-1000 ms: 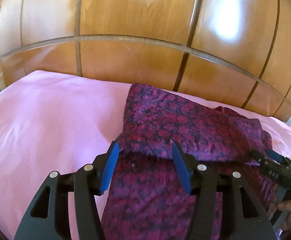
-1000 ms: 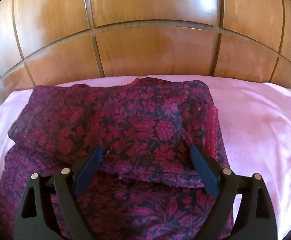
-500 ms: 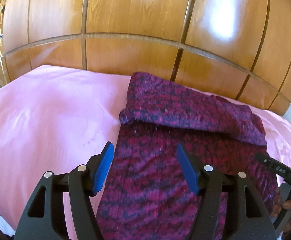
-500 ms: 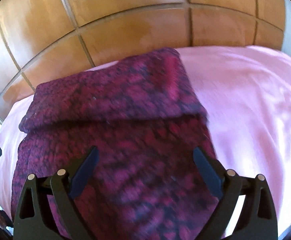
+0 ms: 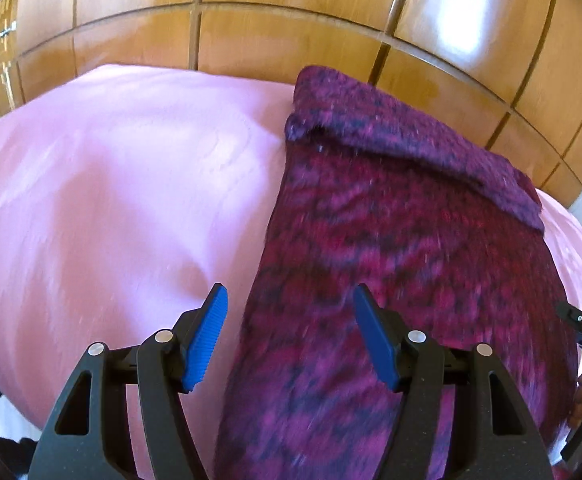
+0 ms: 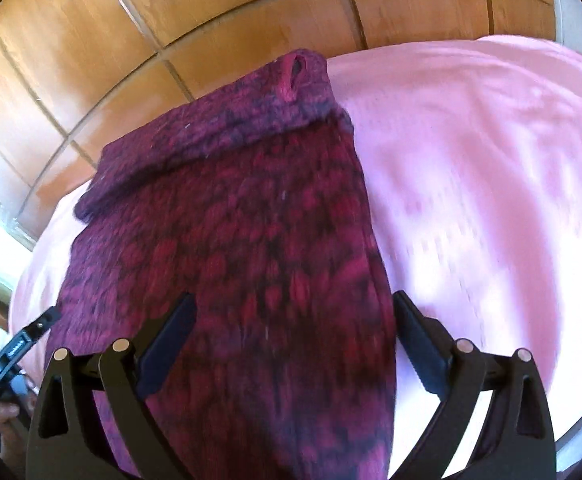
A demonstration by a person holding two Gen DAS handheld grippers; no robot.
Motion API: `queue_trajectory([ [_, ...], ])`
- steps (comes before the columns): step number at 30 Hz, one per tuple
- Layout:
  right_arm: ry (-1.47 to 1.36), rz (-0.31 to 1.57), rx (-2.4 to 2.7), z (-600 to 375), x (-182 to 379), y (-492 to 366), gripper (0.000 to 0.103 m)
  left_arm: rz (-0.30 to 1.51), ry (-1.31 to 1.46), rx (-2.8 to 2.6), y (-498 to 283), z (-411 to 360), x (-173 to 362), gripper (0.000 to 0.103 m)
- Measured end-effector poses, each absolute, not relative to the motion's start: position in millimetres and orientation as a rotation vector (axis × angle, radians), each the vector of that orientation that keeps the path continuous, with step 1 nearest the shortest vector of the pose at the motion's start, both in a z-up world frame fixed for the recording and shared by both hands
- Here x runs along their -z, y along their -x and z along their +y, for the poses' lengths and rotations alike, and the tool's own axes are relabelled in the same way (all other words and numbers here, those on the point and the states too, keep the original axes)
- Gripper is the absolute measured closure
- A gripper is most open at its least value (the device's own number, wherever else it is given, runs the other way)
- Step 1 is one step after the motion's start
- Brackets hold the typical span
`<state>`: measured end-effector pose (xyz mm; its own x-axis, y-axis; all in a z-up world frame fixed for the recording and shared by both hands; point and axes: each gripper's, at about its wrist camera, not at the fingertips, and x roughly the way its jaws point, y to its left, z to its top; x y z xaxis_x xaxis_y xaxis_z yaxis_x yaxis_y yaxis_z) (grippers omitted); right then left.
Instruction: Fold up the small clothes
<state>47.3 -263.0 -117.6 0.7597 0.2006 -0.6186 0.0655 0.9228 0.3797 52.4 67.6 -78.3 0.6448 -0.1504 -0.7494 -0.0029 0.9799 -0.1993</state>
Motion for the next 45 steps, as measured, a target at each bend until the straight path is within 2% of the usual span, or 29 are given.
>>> queue_trajectory([
  [5, -0.43, 0.731, -0.124, -265, 125, -13, 0.01, 0.914, 0.234, 0.14, -18, 83, 90, 0.042],
  [8, -0.421, 0.776, -0.152, -263, 128, 6, 0.027, 0.925, 0.211, 0.183, 3, 84, 91, 0.048],
  [10, -0.382, 0.822, -0.166, -259, 133, 19, 0.041, 0.948, 0.194, 0.223, 15, 83, 92, 0.053],
  [12, -0.37, 0.889, -0.18, -256, 143, 33, 0.048, 0.979, 0.182, 0.256, 22, 81, 94, 0.054],
  [14, -0.363, 0.963, -0.219, -252, 157, 43, 0.051, 1.0, 0.174, 0.281, 28, 80, 96, 0.062],
  [16, -0.353, 1.021, -0.251, -244, 171, 49, 0.061, 1.01, 0.165, 0.308, 33, 78, 97, 0.083],
  [19, -0.352, 1.023, -0.294, -238, 168, 51, 0.078, 0.998, 0.205, 0.359, 36, 83, 84, 0.087],
  [22, -0.392, 0.945, -0.399, -239, 138, 54, 0.081, 0.976, 0.27, 0.412, 29, 91, 66, 0.088],
  [27, -0.519, 0.759, -0.513, -250, 90, 45, 0.083, 0.918, 0.421, 0.494, 8, 99, 41, 0.089],
  [30, -0.618, 0.702, -0.496, -259, 82, 20, 0.083, 0.906, 0.491, 0.514, -20, 97, 38, 0.089],
  [35, -0.727, 0.674, -0.374, -275, 82, -32, 0.083, 0.932, 0.626, 0.513, -86, 94, 41, 0.09],
  [38, -0.806, 0.721, -0.285, -282, 89, -72, 0.084, 0.993, 0.691, 0.467, -128, 89, 49, 0.089],
  [40, -0.826, 0.731, -0.258, -294, 91, -88, 0.082, 1.035, 0.719, 0.412, -154, 85, 56, 0.084],
  [41, -0.826, 0.73, -0.241, -295, 92, -93, 0.08, 1.047, 0.743, 0.393, -159, 86, 59, 0.079],
  [42, -0.847, 0.732, -0.229, -297, 94, -99, 0.074, 1.058, 0.805, 0.393, -167, 89, 62, 0.068],
  [43, -0.886, 0.732, -0.248, -301, 97, -102, 0.062, 1.061, 0.872, 0.392, -171, 94, 64, 0.06],
  [44, -0.925, 0.709, -0.287, -304, 97, -103, 0.056, 1.054, 0.906, 0.391, -173, 99, 63, 0.056],
  [45, -0.945, 0.677, -0.315, -308, 95, -105, 0.04, 1.005, 0.908, 0.37, -171, 106, 57, 0.047],
])
